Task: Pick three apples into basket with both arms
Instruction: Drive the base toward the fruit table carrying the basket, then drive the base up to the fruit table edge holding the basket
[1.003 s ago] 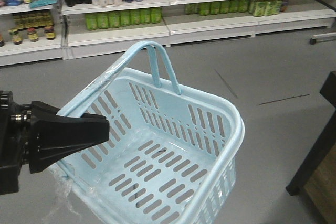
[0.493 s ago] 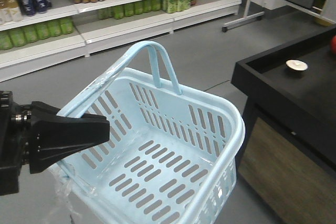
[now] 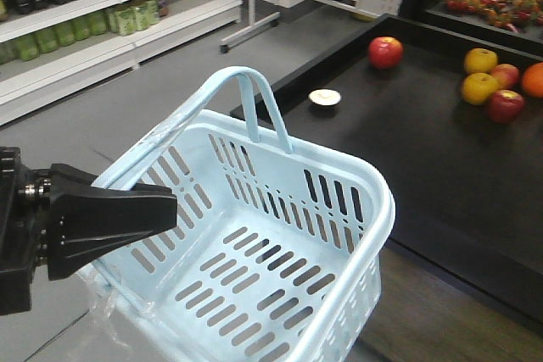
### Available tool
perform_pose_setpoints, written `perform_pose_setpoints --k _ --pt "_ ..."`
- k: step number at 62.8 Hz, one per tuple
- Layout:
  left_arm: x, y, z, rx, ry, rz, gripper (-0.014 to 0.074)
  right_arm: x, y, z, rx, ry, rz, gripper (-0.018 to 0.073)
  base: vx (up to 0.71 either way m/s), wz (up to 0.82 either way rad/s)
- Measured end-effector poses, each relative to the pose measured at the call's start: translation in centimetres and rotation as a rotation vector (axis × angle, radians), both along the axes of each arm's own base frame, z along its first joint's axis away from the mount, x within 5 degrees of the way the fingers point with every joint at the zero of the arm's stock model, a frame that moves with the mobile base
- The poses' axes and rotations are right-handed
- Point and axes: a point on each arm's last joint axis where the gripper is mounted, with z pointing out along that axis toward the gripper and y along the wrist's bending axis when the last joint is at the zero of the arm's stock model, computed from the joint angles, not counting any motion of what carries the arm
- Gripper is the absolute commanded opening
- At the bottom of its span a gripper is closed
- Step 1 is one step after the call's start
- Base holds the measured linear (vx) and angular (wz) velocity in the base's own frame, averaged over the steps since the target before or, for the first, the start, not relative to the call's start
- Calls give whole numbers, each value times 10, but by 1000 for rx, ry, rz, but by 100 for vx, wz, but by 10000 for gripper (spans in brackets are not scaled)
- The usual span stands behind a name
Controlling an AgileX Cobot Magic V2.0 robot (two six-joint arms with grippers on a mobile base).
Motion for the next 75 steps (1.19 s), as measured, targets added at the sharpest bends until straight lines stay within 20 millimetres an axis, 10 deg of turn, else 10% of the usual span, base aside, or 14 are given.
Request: perform_pose_setpoints --k 75 --pt "0 0 0 0 0 0 -8 0 0 0 0 0 0 -1 9 -42"
